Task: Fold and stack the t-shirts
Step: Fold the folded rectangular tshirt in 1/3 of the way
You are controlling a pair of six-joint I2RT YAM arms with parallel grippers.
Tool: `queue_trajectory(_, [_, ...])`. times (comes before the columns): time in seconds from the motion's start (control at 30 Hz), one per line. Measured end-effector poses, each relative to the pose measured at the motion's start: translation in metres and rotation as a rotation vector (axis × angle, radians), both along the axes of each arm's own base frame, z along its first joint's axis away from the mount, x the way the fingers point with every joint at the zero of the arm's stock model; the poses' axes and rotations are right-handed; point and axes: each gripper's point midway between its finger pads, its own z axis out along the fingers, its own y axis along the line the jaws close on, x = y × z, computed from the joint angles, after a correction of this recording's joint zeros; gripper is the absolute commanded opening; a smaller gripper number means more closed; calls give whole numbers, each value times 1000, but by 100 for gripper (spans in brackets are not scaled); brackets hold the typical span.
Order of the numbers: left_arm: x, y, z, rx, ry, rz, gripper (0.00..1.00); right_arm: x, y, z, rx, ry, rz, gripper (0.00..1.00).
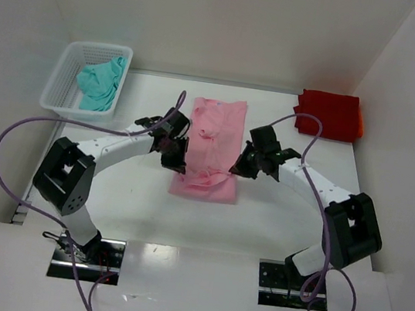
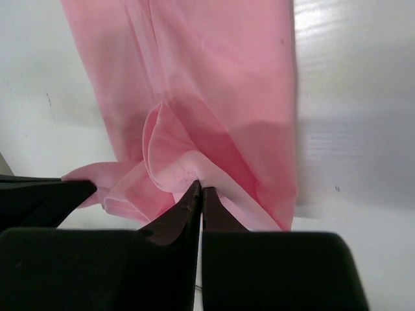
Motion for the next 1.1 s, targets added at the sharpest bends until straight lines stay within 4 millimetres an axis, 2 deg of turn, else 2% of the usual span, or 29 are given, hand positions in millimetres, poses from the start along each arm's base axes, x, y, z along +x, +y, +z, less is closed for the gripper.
queue_trajectory(0.3, [43,-1,-6,-30,-11,-42,4,47,2,2,-13,-33,-8,3])
queue_trajectory(0.53, [80,-3,4,-65,-55,-65,7,73,6,9,-4,-71,-10,3])
queue_trajectory(0.7, [101,3,2,-75,-66,-62,7,90,0,11,-7,-91,-27,4])
queue_trajectory(0.83, [114,6,-3,-70,-70,-69,8,100,-8,7,-18,-88,-44,4])
queue_trajectory(1.1, [125,-1,-9,-78,-71,-98,12,107,-11,-5,-36,-76,-42,4])
